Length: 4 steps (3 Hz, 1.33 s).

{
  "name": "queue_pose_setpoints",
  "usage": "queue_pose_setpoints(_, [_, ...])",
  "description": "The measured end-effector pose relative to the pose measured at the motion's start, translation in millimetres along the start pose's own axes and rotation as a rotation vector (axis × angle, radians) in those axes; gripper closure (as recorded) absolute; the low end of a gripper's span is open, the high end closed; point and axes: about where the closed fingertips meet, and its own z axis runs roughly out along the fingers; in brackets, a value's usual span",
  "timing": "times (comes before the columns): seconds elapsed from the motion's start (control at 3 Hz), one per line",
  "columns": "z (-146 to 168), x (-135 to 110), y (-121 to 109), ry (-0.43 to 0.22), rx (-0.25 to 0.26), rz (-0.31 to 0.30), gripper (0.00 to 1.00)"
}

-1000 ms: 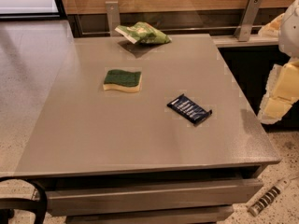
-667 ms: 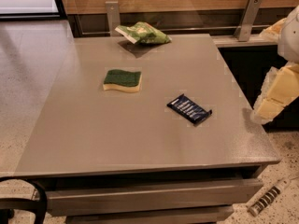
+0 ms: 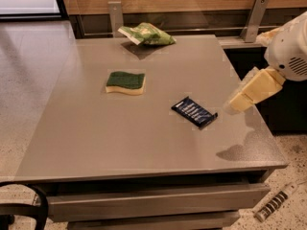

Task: Pick rxbar blueberry

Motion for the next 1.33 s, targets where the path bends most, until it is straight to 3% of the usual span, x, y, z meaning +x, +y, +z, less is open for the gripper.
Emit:
queue_pose_setpoints(0.33, [18.2, -11.7, 3.1, -0.104, 0.036, 0.065, 0.00])
queue_pose_setpoints(0.67, [40.6, -8.7, 19.0, -0.164, 0.048, 0.141, 0.00])
queue_pose_setpoints(1.33, [82.9, 3.6, 55.3, -0.210, 0.005, 0.235, 0.00])
